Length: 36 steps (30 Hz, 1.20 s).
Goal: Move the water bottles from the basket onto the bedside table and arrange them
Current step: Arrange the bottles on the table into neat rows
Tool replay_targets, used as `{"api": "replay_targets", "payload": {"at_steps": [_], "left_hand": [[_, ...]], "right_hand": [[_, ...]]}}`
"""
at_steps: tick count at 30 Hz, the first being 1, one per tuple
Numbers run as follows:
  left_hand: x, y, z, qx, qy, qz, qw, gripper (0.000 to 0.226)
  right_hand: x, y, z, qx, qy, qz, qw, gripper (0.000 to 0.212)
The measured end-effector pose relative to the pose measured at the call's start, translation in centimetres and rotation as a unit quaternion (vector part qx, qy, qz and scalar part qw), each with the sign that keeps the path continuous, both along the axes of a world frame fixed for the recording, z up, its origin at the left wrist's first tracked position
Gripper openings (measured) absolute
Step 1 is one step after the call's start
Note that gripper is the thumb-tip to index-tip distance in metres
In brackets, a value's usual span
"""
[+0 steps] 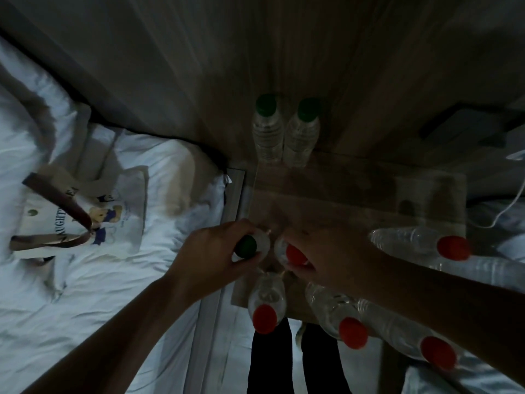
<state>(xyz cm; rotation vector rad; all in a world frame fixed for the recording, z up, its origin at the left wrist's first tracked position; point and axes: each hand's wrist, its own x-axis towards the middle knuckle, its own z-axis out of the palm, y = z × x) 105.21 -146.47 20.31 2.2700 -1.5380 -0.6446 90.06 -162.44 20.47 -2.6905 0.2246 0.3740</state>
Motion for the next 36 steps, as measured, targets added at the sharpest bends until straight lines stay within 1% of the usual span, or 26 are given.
{"api": "replay_targets", "payload": {"at_steps": [3,5,7,10,14,15,19,23,29,32,36], "left_hand": [[-0.3,-1.3,0.0,0.0,0.018,0.01,1.0,0.029],[-0.3,-2.6,0.1,0.01,0.027,0.009,1.0,0.024],[-0.2,-4.3,0.1,0.014,0.03,0.016,0.999,0.023],[0.1,-7.4,0.3,0.001,0.016,0.022,1.0,0.026],[0.2,-12.0,0.8,-0.035,0.021,-0.026,0.999,0.023],[0.1,-13.1,0.9,-0.049,0.018,-0.033,0.998,0.023],[-0.1,-17.6,0.5,-0.045,-0.025,-0.033,0.998,0.024],[-0.1,-20.6,0.1,-0.046,-0.039,-0.04,0.997,0.035],[0.2,-23.0,0.0,-0.04,-0.081,-0.012,0.996,0.037],[0.6,-24.0,-0.1,-0.018,-0.09,-0.002,0.996,0.04],[0.3,-24.6,-0.7,-0.01,-0.148,0.004,0.989,0.045]], "right_hand": [[-0.2,-0.9,0.4,0.062,-0.008,-0.041,0.997,0.045],[-0.4,-2.3,0.6,0.083,-0.02,-0.07,0.994,0.037],[-0.7,-4.0,1.0,0.095,-0.033,-0.113,0.989,0.035],[-1.3,-6.8,1.6,0.073,-0.037,-0.132,0.988,0.038],[-1.5,-10.1,2.3,-0.013,-0.064,-0.127,0.99,0.039],[-1.6,-10.8,2.4,-0.019,-0.06,-0.136,0.989,0.038],[-1.7,-13.9,2.1,-0.024,-0.078,-0.183,0.98,0.042],[-1.1,-16.3,1.0,-0.026,-0.085,-0.22,0.971,0.041],[0.3,-18.0,-0.1,-0.03,-0.13,-0.258,0.957,0.04],[0.9,-18.6,-0.6,-0.014,-0.136,-0.278,0.951,0.041],[0.9,-18.7,-1.4,-0.001,-0.146,-0.283,0.948,0.043]]}}
